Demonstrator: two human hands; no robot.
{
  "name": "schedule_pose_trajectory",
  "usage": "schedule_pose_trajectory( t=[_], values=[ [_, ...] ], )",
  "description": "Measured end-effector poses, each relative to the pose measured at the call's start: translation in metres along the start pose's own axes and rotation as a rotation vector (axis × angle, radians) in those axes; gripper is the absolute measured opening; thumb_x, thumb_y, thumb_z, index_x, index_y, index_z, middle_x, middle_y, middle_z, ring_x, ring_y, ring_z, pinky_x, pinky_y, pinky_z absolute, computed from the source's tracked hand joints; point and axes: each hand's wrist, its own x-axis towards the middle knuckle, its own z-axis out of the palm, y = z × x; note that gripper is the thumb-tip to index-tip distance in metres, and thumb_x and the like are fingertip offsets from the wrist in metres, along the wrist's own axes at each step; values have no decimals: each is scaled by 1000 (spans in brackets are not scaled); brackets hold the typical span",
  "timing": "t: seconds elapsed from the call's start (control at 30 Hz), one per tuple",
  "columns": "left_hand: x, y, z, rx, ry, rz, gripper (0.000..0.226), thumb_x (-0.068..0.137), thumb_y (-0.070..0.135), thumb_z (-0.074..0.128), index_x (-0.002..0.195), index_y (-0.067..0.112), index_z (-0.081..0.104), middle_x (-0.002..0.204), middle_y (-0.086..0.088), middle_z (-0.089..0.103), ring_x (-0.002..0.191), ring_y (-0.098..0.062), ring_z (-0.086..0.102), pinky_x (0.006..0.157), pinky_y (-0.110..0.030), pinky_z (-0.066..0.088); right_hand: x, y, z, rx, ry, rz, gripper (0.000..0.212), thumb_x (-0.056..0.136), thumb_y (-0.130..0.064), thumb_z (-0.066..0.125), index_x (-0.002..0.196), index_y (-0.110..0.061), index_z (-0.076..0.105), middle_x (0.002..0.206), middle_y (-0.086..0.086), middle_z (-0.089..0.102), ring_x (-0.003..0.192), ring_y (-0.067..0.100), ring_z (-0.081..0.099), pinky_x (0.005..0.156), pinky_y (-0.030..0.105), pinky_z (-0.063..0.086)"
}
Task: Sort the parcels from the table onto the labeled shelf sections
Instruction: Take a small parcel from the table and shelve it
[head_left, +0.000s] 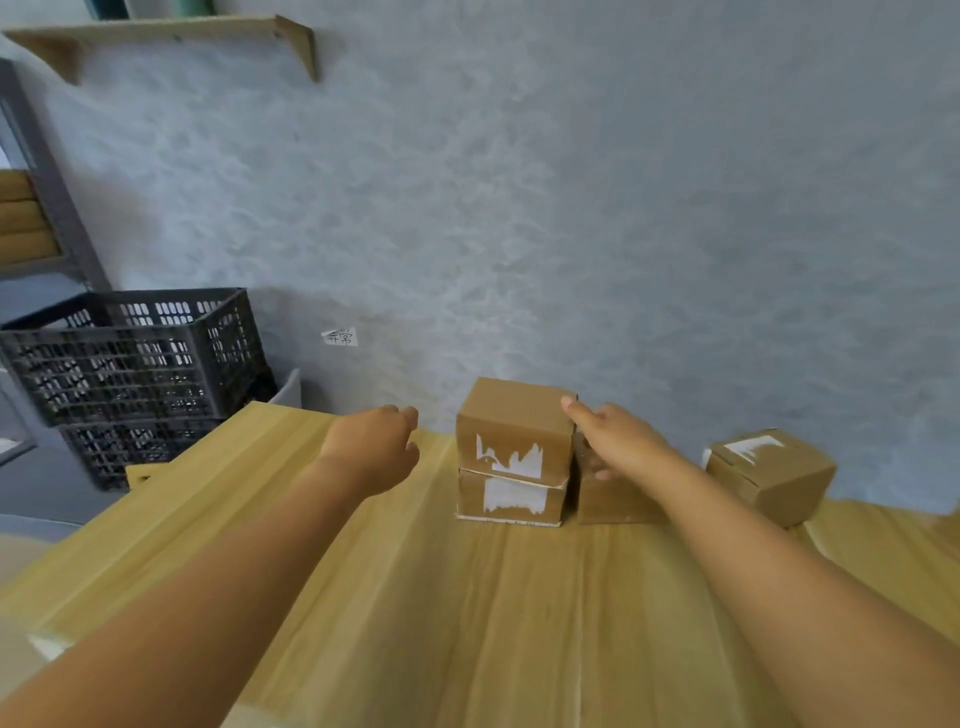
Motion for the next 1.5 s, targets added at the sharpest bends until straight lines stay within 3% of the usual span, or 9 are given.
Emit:
schedule_pose_trajectory(
  t=[0.13,0.37,0.47,0.8,0.93,1.0,1.17,1.4,1.5],
  values=[
    [23,-17,10,16,7,84,34,97,37,44,126,20,51,122,-3,60,108,-26,60,82,-34,51,11,-11,22,317,-156,258,87,76,-81,53,136,-18,48,129,7,59,107,28,62,80,37,56],
    [45,-55,23,18,-16,177,36,98,39,43,129,21,50,124,-3,59,110,-26,58,75,-33,40,17,-12,37,424,-66,351,63,72,-68,71,115,-22,62,111,3,68,103,25,62,88,37,52],
    [49,-64,26,6,-20,204,36,98,39,43,129,22,50,124,-2,59,111,-25,58,72,-32,36,8,-17,38,605,-46,378,55,69,-52,82,110,-19,65,101,6,73,95,24,69,76,36,56],
    [57,-85,6,-22,36,216,37,100,39,40,131,22,48,125,0,59,108,-24,59,77,-32,43,-9,-77,10,902,-18,18,62,56,-29,84,111,-8,65,88,2,78,81,14,75,66,23,57],
    [53,-89,-1,-88,20,156,35,99,40,43,129,24,51,121,0,61,105,-22,60,75,-31,44,-12,-87,9,801,38,-139,93,51,-20,90,132,-12,47,119,4,65,107,19,65,88,34,55],
    [53,-89,-9,-325,-18,41,34,99,44,44,121,22,57,115,0,66,100,-22,63,81,-32,49,-15,-89,9,650,95,-193,97,58,-15,92,136,-25,36,131,-3,50,118,19,55,94,37,53],
    [55,-68,-54,-1572,-484,-268,62,92,68,44,114,14,65,107,-12,72,90,-34,74,71,-39,60,-19,-91,16,362,57,-409,104,62,-16,93,137,-42,27,138,-16,36,126,8,39,68,5,49],
    [52,-35,-52,-1709,-549,-117,58,76,57,76,118,17,67,125,-8,60,100,-27,70,77,-34,59,-22,-83,17,273,28,-500,107,70,-17,89,146,-45,19,151,-16,26,137,9,33,108,35,44],
    [50,-26,-49,-1709,-414,-30,68,73,57,74,124,15,60,123,-5,62,107,-18,65,82,-31,58,-26,-84,10,329,-111,-381,111,63,-56,82,148,-55,9,154,-23,12,135,9,27,102,33,43]
  ],
)
